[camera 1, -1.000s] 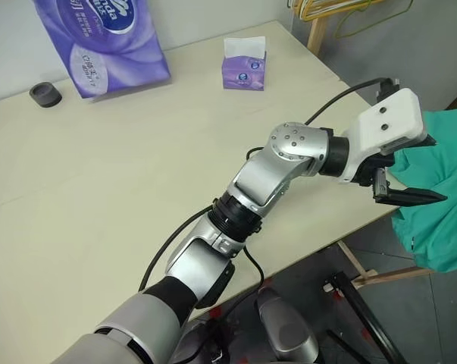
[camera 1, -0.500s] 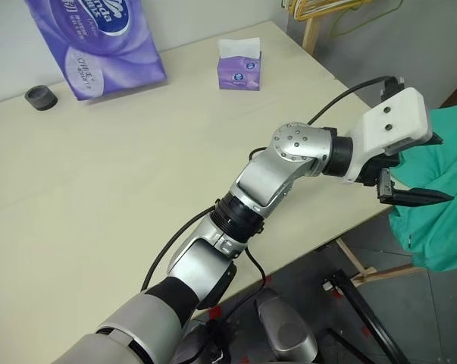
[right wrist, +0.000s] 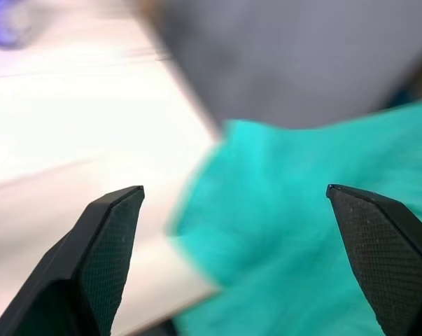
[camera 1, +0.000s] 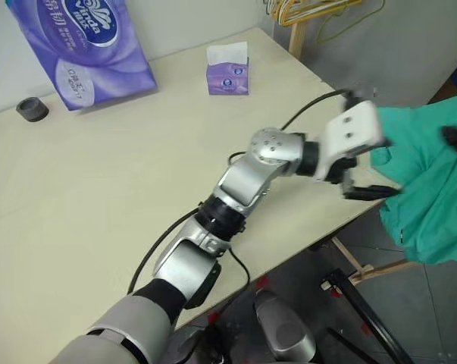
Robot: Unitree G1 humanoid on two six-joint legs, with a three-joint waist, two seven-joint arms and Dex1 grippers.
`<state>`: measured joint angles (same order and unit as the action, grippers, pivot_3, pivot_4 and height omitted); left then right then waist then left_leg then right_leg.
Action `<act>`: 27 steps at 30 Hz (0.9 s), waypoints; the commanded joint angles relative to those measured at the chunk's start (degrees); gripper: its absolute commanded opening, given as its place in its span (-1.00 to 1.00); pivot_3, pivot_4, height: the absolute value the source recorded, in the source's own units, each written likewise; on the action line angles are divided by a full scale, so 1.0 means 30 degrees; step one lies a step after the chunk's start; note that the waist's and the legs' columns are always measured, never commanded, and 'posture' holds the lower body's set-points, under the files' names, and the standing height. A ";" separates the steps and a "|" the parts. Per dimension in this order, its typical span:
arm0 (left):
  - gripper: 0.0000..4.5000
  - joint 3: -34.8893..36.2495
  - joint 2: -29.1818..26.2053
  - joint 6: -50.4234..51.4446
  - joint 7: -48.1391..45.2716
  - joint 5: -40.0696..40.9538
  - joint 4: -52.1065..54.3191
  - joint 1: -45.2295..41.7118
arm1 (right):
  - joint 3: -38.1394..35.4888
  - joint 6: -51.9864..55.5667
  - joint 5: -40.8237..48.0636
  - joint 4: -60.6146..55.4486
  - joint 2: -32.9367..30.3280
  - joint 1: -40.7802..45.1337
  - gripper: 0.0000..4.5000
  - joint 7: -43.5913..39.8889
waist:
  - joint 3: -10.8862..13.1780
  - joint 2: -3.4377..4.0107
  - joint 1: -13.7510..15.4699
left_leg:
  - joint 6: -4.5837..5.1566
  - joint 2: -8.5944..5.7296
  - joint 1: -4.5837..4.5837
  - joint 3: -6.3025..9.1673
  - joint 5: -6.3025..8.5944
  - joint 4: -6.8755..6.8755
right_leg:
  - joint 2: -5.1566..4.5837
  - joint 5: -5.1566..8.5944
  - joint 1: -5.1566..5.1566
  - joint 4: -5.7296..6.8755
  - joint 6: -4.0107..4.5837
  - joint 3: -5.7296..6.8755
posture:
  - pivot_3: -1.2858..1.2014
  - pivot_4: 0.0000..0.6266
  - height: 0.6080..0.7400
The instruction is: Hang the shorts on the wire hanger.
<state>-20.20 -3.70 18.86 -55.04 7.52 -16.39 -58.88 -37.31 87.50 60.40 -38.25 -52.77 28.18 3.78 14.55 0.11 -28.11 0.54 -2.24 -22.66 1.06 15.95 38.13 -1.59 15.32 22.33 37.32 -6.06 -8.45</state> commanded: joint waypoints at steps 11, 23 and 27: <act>1.00 0.4946 -0.4272 0.0836 0.7948 -0.2032 0.0532 0.4533 | 1.1105 -1.4607 -0.9935 0.2920 0.5592 -0.1266 0.98 -0.3865 | -0.1599 -0.0136 0.1648 | 0.0009 -0.0075 -0.0226 0.0122 -0.0007 0.0255 | -0.0198 0.0011 0.0314 0.0278 -0.0025 0.0145 | -0.19 -0.82 1.00; 1.00 0.9345 -0.3914 0.0125 1.4414 -0.1622 0.0023 0.8169 | 1.5121 -2.0256 -1.4902 0.9305 0.9977 -0.0846 0.98 -0.6235 | -0.2991 -0.0376 0.4092 | -0.0098 -0.0092 -0.0251 0.0463 -0.0061 0.0272 | -0.0271 -0.0003 0.0281 0.0276 -0.0001 0.0538 | -0.10 -0.94 1.00; 1.00 1.0103 -0.3986 -0.0055 1.5179 -0.1272 0.0192 0.9004 | 1.4785 -2.0920 -1.5454 0.9650 1.0648 -0.1549 0.98 -0.6302 | -0.3126 -0.0385 0.4823 | -0.0147 -0.0093 -0.0251 0.0568 -0.0088 0.0271 | -0.0267 -0.0013 0.0283 0.0306 0.0016 0.0622 | -0.08 -0.93 1.00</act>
<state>9.30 -15.38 20.64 -10.43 3.27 -17.58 -31.73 8.63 27.02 14.83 -8.51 -21.27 23.67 -14.95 5.17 -1.05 -13.64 0.05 -2.52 -23.41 2.83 15.66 38.95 -2.39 15.28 23.18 38.27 -6.01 -6.52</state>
